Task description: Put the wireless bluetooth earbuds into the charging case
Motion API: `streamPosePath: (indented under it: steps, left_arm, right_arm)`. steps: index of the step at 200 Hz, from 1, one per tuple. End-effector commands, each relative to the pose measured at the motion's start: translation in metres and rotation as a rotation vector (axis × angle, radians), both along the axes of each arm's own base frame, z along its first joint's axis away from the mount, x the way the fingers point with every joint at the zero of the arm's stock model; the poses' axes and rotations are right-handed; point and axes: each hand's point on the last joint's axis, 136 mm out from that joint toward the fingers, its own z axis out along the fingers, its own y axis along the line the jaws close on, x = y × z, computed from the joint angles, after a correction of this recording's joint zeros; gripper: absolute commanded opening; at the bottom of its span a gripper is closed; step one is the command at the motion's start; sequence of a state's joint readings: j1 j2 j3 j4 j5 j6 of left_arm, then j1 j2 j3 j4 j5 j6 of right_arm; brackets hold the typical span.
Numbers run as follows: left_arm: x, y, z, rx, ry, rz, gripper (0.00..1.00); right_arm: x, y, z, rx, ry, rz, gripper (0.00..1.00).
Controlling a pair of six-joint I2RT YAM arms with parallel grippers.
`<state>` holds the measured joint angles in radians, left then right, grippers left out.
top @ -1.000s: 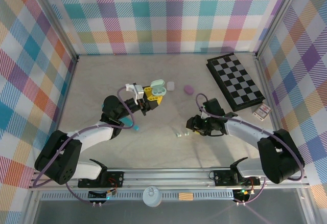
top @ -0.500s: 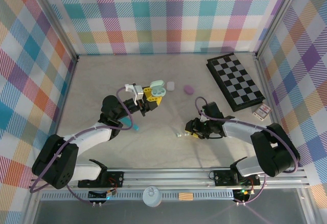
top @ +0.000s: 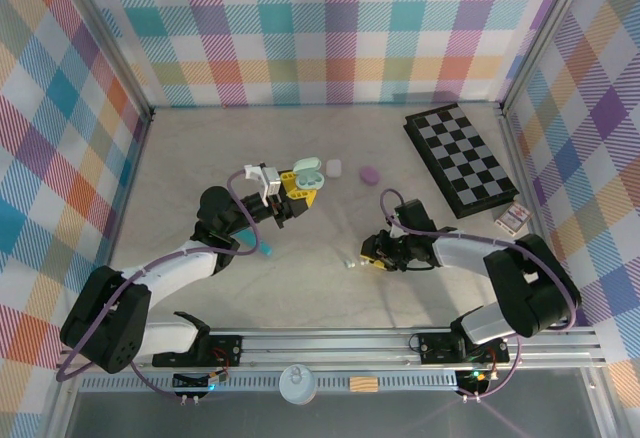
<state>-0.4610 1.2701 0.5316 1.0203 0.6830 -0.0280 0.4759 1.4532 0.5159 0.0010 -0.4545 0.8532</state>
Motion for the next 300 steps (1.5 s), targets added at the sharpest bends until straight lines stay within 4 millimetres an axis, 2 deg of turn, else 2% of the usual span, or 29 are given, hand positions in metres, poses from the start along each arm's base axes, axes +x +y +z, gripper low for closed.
streamPosePath:
  steps: [1, 84, 138, 169, 215, 253, 300]
  left_arm:
    - [-0.005, 0.003, 0.010, -0.004, -0.058, -0.004, 0.31]
    - [-0.006, 0.004, 0.010, 0.001, -0.056, -0.004, 0.31]
    - [-0.006, 0.004, 0.009, 0.002, -0.056, -0.001, 0.31]
    - [-0.005, 0.004, 0.008, 0.006, -0.051, 0.000, 0.31]
    - [-0.006, 0.004, 0.008, 0.013, -0.054, 0.004, 0.31]
    - [-0.007, 0.004, 0.008, 0.020, -0.055, 0.003, 0.31]
    - [-0.006, 0.003, 0.001, 0.051, -0.055, 0.000, 0.31]
  right_arm:
    - [-0.003, 0.003, -0.003, 0.029, 0.012, 0.008, 0.36]
    - [-0.005, 0.005, -0.013, 0.026, 0.053, 0.020, 0.31]
    - [-0.007, 0.004, -0.018, 0.013, 0.069, 0.021, 0.17]
    - [-0.008, 0.000, -0.020, -0.015, 0.080, 0.013, 0.16]
    - [-0.001, -0.012, 0.004, -0.102, 0.014, 0.002, 0.16]
    - [0.007, -0.036, 0.033, -0.284, -0.077, 0.013, 0.16]
    - [0.006, -0.069, 0.047, -0.547, -0.101, 0.016, 0.16]
